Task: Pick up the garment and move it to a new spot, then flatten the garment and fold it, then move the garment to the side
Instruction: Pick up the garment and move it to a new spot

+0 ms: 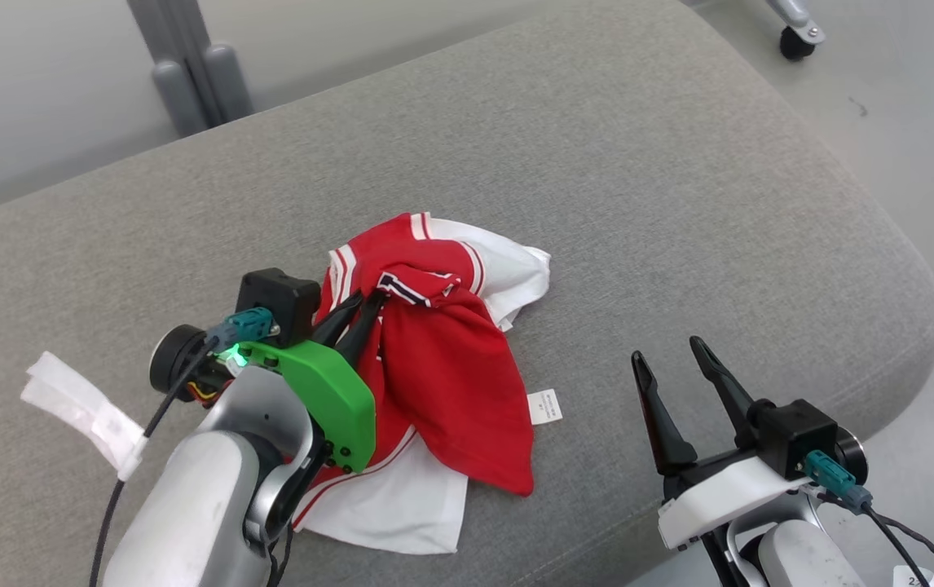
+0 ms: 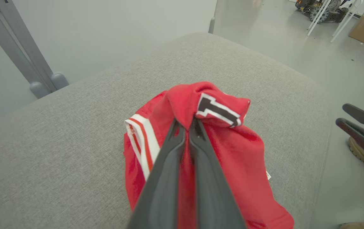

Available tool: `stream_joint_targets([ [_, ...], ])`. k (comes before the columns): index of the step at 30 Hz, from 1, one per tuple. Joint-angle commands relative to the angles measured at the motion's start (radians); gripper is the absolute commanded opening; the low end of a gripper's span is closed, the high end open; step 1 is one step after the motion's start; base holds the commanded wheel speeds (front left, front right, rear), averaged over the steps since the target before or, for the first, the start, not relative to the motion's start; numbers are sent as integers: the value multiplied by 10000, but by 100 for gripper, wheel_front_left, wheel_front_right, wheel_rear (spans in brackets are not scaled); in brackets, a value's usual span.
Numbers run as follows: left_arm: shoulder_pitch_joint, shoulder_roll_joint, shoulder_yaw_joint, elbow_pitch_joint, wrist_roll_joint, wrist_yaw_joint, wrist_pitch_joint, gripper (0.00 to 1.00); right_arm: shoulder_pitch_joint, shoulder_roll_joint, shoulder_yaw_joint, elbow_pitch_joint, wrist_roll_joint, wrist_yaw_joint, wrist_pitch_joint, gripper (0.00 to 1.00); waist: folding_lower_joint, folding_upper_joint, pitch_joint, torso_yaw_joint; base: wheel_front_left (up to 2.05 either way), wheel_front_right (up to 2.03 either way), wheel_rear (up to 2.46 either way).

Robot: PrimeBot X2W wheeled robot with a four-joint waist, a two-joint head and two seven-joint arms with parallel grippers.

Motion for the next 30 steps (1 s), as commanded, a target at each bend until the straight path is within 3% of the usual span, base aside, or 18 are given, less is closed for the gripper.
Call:
stream_joint_targets([
  [1,-362,-63,-37,742,278,55,-437,0,117,10,60,-19,36,-7,-31,100,0,0,122,-611,0,0,0],
  [7,-1021,-468,-216,3737,989,218,-2223,4,53,6,111,24,56,-7,-31,100,0,0,119,-681,0,0,0],
  [8,-1100,-526,-239,4069,1024,236,-2491,21,37,6,77,28,25,-7,-31,100,0,0,107,-643,0,0,0],
  [9,-1149,-641,-215,4414,1003,290,-2806,48,32,6,27,19,-26,-7,-31,100,0,0,86,-568,0,0,0],
  [10,-1217,-669,-255,4654,1102,304,-3060,82,41,7,-4,14,-64,-7,-31,100,0,0,71,-498,0,0,0],
  [11,-1285,-732,-282,4920,1128,305,-3364,100,58,6,-44,10,-133,-7,-31,100,0,0,47,-405,0,0,0],
  [16,-1290,-1102,-57,5411,932,549,-4665,100,193,3,-272,52,-380,-7,-31,100,0,0,-217,136,0,0,0],
  [21,-522,-1243,106,4852,842,847,-5845,100,276,0,-501,-35,-712,-7,-31,100,0,0,-585,761,0,0,0],
  [30,2011,-1258,731,2869,664,1597,-6287,100,637,-2,-999,-272,-1087,-7,-31,100,0,0,-1076,1928,0,0,0],
])
